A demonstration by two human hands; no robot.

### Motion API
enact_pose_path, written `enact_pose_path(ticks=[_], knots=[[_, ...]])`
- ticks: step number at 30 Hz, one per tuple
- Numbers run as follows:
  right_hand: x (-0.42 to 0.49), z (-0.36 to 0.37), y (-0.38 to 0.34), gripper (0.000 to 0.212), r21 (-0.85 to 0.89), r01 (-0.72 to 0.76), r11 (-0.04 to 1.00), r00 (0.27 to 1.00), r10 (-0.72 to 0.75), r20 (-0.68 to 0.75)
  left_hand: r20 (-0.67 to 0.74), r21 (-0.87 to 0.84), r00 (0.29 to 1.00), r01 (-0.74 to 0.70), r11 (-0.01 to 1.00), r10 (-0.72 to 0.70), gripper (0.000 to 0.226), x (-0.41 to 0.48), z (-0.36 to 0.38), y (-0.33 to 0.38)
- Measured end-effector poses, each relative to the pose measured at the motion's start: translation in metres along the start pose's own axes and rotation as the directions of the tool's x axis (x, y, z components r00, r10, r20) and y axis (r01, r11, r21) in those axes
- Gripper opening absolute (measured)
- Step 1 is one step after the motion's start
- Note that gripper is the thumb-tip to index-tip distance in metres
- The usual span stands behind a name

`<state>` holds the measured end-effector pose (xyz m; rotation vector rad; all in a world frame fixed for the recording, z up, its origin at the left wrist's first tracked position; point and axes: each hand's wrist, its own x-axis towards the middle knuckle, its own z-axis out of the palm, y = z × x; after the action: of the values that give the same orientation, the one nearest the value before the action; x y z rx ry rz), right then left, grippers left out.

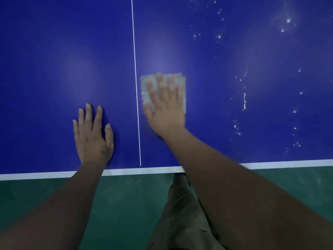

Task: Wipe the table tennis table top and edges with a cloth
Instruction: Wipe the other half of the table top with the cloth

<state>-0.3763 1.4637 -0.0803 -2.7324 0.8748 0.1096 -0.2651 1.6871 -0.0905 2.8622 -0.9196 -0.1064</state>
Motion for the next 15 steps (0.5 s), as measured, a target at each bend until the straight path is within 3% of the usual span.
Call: enact_pose_path(ticks=[3,5,7,10,13,15], knots=[[-0.029,0.009,-0.001,0.065,-0.007,0.198,0.98,0.98,-0.198,0.007,-0.018,-0.043,0.998,0.065,0.997,-0.066,0.059,-0.001,0.002,0.01],[-0.037,0.008,0.029,0.063,-0.009,0.227,0.974,0.973,-0.227,-0.037,-0.04,-0.142,0.988,0.14,0.98,-0.147,0.056,-0.003,0.003,0.031],[-0.036,0.002,0.071,0.063,-0.042,0.15,0.988,0.986,-0.153,-0.069,-0.064,-0.224,0.99,0.111,0.968,-0.128,0.054,-0.007,0.006,0.065],[-0.028,-0.017,0.142,0.066,-0.057,-0.074,0.996,0.996,0.071,-0.05,-0.032,-0.256,0.999,-0.035,0.966,0.027,0.056,-0.021,0.016,0.123],[-0.031,-0.033,0.181,0.069,-0.044,-0.249,0.967,0.967,0.251,0.039,0.079,-0.121,0.991,-0.097,0.988,0.107,0.065,-0.036,0.025,0.156],[-0.033,-0.032,0.171,0.069,-0.073,-0.309,0.948,0.95,0.311,0.025,0.108,-0.043,0.988,-0.104,0.994,0.108,0.068,-0.039,0.031,0.156]])
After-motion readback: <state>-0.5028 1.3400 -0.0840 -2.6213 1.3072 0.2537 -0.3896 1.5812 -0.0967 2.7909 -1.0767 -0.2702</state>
